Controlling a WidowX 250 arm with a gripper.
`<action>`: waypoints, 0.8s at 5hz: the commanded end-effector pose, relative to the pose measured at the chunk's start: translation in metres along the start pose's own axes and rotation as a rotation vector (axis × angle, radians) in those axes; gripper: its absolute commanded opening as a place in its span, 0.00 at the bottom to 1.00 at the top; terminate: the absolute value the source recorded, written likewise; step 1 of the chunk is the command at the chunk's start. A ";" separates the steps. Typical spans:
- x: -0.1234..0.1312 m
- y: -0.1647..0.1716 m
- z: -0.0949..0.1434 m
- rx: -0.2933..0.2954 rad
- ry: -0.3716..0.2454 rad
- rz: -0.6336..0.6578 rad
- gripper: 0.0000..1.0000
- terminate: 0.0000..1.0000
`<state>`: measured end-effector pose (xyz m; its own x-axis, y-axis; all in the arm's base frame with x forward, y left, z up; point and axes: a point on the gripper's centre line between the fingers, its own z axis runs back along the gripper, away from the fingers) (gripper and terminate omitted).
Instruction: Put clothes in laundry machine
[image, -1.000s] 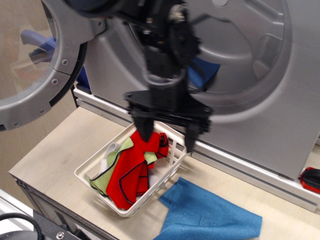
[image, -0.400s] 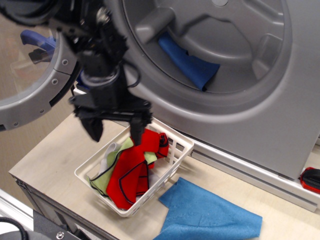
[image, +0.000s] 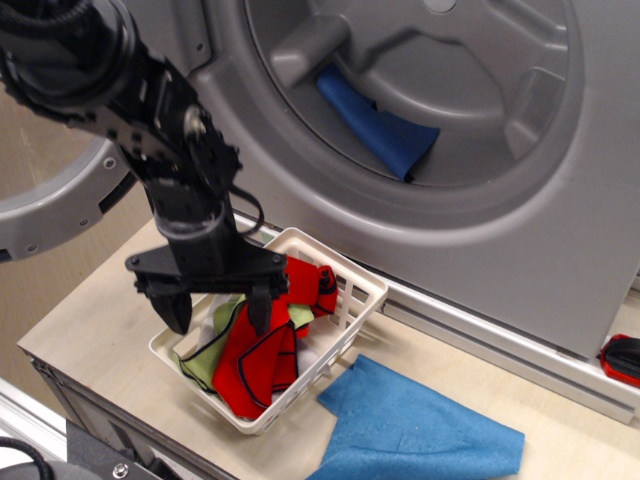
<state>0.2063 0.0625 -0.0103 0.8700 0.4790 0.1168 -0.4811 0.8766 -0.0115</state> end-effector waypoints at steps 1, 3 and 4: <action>0.004 -0.006 -0.027 -0.009 -0.049 0.067 1.00 0.00; 0.003 -0.004 -0.037 0.029 -0.054 0.056 0.00 0.00; 0.006 -0.001 -0.023 0.045 -0.085 0.005 0.00 0.00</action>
<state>0.2104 0.0645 -0.0407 0.8638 0.4788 0.1570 -0.4905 0.8704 0.0440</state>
